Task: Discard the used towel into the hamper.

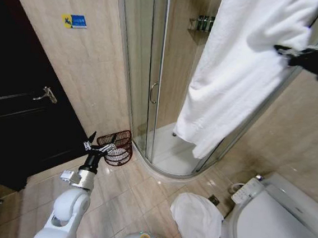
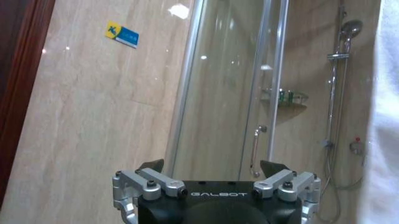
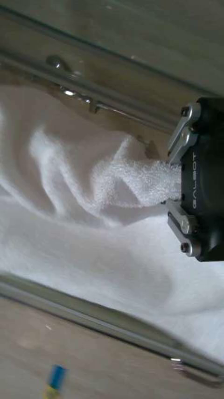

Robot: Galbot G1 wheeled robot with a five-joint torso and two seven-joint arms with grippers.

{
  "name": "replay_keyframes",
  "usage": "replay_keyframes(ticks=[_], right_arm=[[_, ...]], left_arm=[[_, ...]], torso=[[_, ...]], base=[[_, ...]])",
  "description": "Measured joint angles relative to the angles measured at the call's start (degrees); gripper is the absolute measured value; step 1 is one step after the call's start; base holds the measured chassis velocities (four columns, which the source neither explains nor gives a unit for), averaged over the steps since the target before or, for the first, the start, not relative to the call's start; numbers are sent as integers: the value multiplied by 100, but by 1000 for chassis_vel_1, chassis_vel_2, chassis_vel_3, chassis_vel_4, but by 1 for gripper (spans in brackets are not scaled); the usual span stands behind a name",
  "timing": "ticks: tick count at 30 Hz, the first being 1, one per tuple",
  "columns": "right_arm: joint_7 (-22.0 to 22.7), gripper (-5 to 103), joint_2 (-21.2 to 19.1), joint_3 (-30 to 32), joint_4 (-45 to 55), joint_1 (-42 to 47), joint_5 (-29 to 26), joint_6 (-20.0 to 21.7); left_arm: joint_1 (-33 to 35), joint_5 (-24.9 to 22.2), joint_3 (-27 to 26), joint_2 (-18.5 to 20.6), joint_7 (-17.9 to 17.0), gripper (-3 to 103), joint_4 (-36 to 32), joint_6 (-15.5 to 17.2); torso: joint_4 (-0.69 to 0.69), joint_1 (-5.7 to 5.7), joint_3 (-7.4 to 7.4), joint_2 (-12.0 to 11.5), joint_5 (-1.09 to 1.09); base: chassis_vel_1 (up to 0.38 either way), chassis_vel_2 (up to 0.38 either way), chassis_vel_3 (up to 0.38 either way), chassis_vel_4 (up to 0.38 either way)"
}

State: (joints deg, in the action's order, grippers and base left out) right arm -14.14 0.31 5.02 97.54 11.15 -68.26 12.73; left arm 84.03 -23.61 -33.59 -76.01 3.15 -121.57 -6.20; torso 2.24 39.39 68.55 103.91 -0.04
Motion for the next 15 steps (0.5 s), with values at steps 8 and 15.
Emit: replay_keyframes(ticks=[8, 15], right_arm=[[664, 6, 1144, 423, 166, 1627, 1444, -1016], [1558, 6, 2459, 841, 436, 2684, 2565, -1104]], left_arm=[[187, 148, -73, -213, -9, 100, -51, -82], [179, 155, -121, -173, -13, 100, -124, -8]], torso=[[16, 1, 3, -3, 10], [9, 3, 3, -4, 6]], base=[[0, 0, 0, 0], [0, 0, 0, 0]])
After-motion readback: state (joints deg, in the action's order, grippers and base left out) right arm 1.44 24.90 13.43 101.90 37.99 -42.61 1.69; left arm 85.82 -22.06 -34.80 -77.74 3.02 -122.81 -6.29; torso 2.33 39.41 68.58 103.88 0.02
